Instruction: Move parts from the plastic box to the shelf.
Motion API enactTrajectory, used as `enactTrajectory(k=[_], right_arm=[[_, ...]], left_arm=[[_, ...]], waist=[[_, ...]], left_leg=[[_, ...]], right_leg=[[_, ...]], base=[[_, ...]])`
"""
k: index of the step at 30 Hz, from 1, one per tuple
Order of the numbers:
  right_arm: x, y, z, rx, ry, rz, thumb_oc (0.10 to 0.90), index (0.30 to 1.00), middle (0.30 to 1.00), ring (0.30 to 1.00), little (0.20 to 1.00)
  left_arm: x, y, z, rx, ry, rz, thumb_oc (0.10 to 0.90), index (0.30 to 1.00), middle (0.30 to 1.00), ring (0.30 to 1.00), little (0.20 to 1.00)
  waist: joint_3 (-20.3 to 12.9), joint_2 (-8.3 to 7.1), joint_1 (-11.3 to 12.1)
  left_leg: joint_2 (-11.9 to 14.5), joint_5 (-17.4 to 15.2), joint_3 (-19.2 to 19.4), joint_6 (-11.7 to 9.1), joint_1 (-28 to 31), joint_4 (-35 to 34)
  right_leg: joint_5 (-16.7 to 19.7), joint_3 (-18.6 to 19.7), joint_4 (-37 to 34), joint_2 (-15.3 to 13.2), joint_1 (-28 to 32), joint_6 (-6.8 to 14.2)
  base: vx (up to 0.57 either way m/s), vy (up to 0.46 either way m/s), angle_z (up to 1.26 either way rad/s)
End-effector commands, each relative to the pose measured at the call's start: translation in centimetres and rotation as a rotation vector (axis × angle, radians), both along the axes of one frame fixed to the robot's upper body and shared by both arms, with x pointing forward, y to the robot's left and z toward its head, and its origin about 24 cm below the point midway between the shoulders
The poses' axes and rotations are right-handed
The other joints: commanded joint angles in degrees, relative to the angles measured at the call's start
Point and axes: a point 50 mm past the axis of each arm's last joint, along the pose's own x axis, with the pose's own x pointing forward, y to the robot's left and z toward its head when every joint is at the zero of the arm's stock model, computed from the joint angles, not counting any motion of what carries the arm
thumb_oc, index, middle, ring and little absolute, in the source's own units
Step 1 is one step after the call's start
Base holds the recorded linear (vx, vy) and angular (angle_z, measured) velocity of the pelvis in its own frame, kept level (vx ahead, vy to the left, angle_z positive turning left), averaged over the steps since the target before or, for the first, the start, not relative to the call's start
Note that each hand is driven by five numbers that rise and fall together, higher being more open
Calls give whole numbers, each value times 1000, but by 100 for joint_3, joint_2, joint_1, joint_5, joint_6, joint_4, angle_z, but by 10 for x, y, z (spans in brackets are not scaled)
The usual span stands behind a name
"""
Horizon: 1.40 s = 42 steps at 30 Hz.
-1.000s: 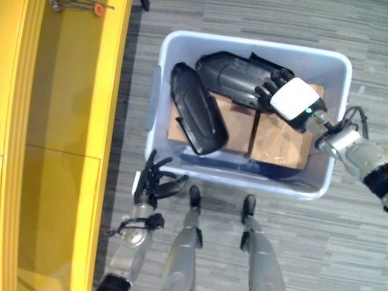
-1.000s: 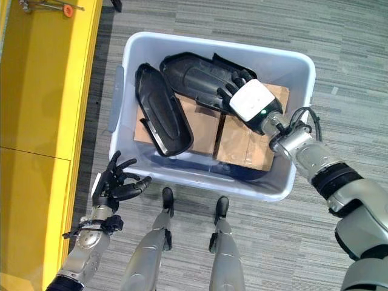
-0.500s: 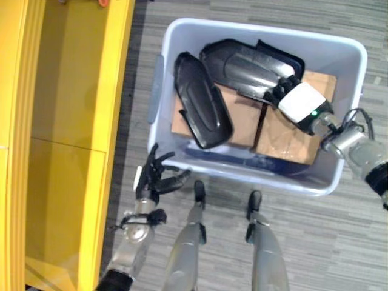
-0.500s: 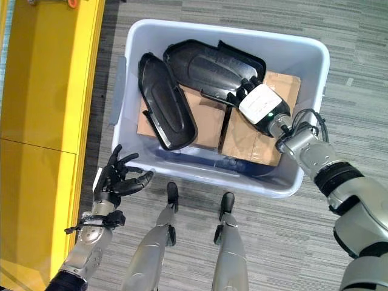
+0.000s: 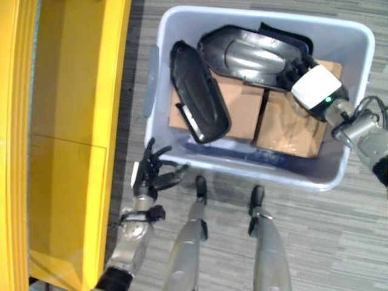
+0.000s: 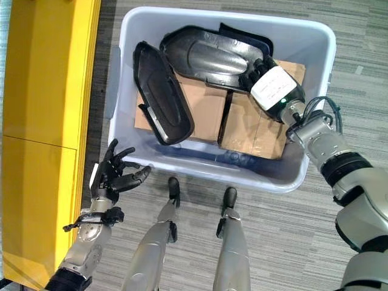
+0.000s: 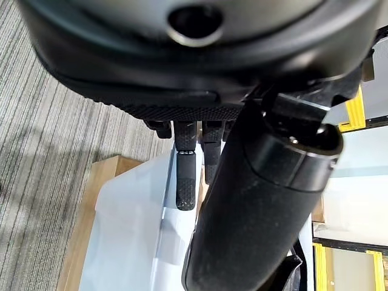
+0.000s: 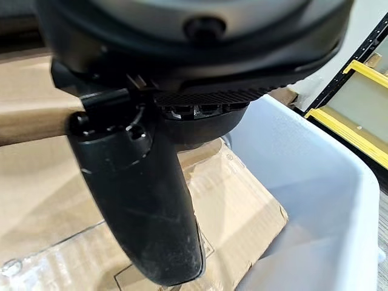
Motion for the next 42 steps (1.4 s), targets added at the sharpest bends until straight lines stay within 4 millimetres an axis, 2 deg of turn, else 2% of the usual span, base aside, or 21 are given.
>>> enactTrajectory(k=[1, 11, 18, 24, 29, 39, 42], right_arm=[[-10, -32, 56, -14, -160, -131, 400, 300, 300, 300, 300], [-6, -26, 15, 4, -16, -123, 400, 300, 300, 300, 300], [-6, -5, -11, 130, 28, -23, 400, 300, 300, 300, 300], [-13, 10, -18, 269, 12, 75, 400, 300, 300, 300, 300], [-21, 24, -26, 457, 4, 162, 400, 300, 300, 300, 300], [-44, 30, -28, 676, -56, 277, 400, 300, 300, 300, 300], [-55, 39, -34, 767, -57, 339, 400, 300, 300, 300, 300]], left_arm=[[-4, -2, -12, -11, 59, 15, 900, 1000, 1000, 1000, 1000], [-2, -4, -12, -30, 57, 16, 900, 1000, 1000, 1000, 1000], [-1, -8, -11, -33, 56, 17, 900, 1000, 1000, 1000, 1000], [-1, -8, -13, -24, 65, 22, 900, 1000, 1000, 1000, 1000], [-3, -8, -15, -15, 79, 19, 900, 1000, 1000, 1000, 1000], [-12, 6, -24, 11, 124, 56, 900, 1000, 1000, 1000, 1000], [-18, 13, -30, 27, 155, 63, 900, 1000, 1000, 1000, 1000]], waist=[[185, -137, 13], [202, -120, -15], [159, -161, -76], [52, -257, -115], [-74, -334, -146], [-420, -485, -192], [-661, -577, -229]], left_leg=[[125, -234, -114, -458, 358, -52], [89, -286, -123, -430, 408, -45], [75, -304, -133, -424, 555, -78], [59, -363, -141, -405, 753, -84], [44, -426, -192, -386, 939, -56], [37, -497, -227, -362, 1373, -118], [55, -563, -231, -334, 1598, -157]], right_leg=[[744, -118, -1466, 180, 746, 163], [730, -82, -1425, 164, 740, 154], [727, -97, -1447, 158, 890, 160], [717, -122, -1465, 150, 1118, 173], [720, -174, -1536, 124, 1386, 186], [795, -242, -1850, 105, 1943, 221], [819, -243, -2002, 121, 2209, 239]], base=[[0, 0, 0], [4, 1, 1], [0, 0, 0], [0, 0, 0], [7, 6, 3], [9, 9, 1], [35, 10, -3]])
